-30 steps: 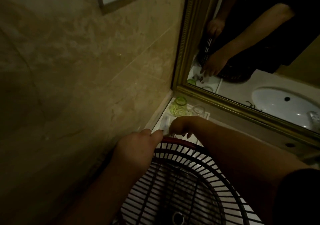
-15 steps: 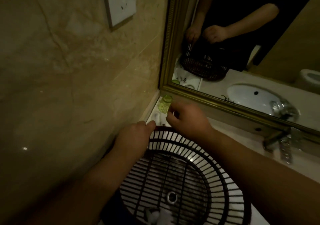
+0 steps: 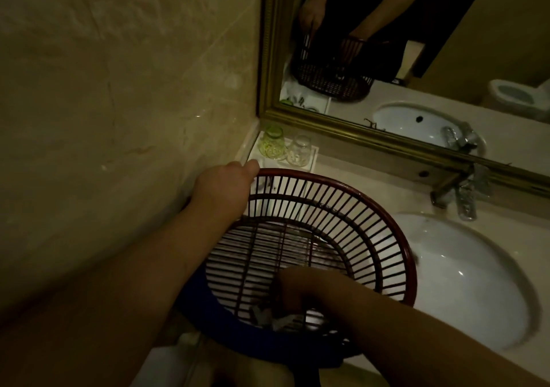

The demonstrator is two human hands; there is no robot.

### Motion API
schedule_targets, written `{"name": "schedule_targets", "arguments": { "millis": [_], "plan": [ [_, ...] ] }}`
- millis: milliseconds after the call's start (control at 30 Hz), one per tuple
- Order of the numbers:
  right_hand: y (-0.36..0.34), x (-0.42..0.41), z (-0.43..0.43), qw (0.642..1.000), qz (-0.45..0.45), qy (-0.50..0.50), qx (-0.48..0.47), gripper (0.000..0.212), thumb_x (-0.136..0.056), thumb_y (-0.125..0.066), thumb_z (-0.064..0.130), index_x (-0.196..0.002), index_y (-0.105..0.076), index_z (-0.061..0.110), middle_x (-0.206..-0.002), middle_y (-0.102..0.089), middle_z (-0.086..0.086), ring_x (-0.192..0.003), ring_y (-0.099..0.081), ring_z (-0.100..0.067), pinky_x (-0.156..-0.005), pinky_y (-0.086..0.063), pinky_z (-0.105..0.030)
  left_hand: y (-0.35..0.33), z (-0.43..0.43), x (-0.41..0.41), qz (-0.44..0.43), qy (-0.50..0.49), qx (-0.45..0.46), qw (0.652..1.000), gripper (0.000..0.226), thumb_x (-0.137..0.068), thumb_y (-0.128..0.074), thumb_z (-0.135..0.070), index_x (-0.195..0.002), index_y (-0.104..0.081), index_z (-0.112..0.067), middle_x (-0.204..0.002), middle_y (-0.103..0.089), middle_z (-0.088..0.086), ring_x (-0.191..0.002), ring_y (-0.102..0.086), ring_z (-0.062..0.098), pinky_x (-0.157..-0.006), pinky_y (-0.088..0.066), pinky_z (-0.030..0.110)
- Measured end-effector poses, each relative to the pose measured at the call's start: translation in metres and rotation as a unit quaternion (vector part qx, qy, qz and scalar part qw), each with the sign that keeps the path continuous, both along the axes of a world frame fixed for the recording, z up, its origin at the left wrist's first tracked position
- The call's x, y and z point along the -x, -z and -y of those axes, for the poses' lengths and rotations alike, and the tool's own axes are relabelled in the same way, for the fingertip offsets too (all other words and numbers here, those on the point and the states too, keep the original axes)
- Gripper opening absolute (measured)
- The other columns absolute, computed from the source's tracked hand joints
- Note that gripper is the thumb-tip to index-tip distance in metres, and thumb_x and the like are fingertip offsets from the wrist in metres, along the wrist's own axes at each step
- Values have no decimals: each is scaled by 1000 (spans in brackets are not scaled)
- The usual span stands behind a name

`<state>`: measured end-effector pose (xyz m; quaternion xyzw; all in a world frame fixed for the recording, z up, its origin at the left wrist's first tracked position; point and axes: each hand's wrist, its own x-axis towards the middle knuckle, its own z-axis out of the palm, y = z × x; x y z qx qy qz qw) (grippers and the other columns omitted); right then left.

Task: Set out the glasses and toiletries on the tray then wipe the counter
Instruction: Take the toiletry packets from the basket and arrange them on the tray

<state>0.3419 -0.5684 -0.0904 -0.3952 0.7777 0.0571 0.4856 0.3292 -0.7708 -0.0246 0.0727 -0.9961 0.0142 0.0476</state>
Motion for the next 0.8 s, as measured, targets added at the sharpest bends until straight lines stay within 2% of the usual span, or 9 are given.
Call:
{"name": "schedule_targets", "arguments": {
  "millis": [100, 167, 333, 400, 467, 567, 667, 733, 800],
  "plan": [
    [17, -7, 0, 992, 66, 88, -58, 46, -94, -71, 22, -137, -62, 11, -134, -63, -13, -124, -58, -33, -104, -48, -44, 0, 0, 0, -6, 0, 3, 1000, 38, -78, -61, -7, -112, -47, -19, -86, -58, 7, -72, -63, 31, -53, -34, 33],
    [23, -8, -1, 977, 111, 160, -84, 45, -93, -71, 12, -136, -62, 9, -129, -64, -12, -125, -58, -36, -105, -48, -49, 0, 0, 1, -8, 0, 6, 1000, 37, -78, -61, -7, -111, -47, -19, -85, -58, 7, -70, -62, 30, -52, -34, 32],
    [34, -5, 2, 991, 79, 73, -83, 44, -90, -75, 19, -131, -65, 8, -130, -65, -16, -117, -63, -34, -99, -53, -49, 4, 2, 2, -15, 3, 10, 1000, 40, -78, -60, -6, -112, -46, -20, -82, -56, 5, -68, -62, 30, -51, -35, 32],
    [33, -2, 3, 998, 38, 26, -49, 40, -93, -70, 24, -129, -66, 7, -127, -66, -17, -114, -64, -34, -96, -53, -44, 5, 2, 3, -15, 3, 11, 1000, 39, -78, -60, -6, -111, -45, -20, -78, -51, 4, -66, -61, 30, -50, -35, 32],
    [27, 5, 2, 1000, -22, 3, -3, 35, -94, -65, 30, -121, -69, 8, -118, -69, -16, -106, -66, -33, -84, -52, -37, 6, 2, 3, -15, 3, 16, 1000, 39, -78, -60, -6, -111, -46, -20, -78, -53, 4, -65, -61, 30, -49, -34, 32],
    [6, 18, 1, 994, -83, 24, 66, 35, -95, -60, 39, -112, -72, 12, -105, -71, -13, -96, -66, -30, -75, -47, -33, 8, 3, 3, -16, 4, 16, 1000, 44, -77, -62, -7, -116, -45, -21, -82, -57, 6, -66, -61, 29, -49, -34, 33],
    [-21, 34, -1, 973, -141, 77, 167, 33, -92, -58, 45, -103, -73, 18, -96, -71, -5, -87, -67, -23, -70, -49, -30, 8, 3, 4, -7, -4, 15, 1000, 51, -78, -63, -9, -121, -38, -25, -86, -58, 5, -69, -62, 28, -51, -37, 33],
    [-42, 46, -3, 952, -182, 98, 224, 36, -91, -53, 50, -86, -73, 20, -78, -68, 1, -70, -64, -16, -60, -47, -27, 8, 3, 5, -3, -10, 16, 1000, 51, -78, -64, -11, -119, -37, -26, -86, -58, 4, -70, -62, 27, -51, -37, 33],
    [-65, 57, -2, 928, -207, 126, 283, 48, -87, -43, 59, -69, -67, 21, -65, -62, 2, -57, -58, -11, -53, -47, -28, 8, 3, 6, 1, -11, 18, 1000, 49, -76, -65, -11, -114, -39, -25, -85, -58, 4, -68, -62, 27, -50, -36, 33]
  ]
}}
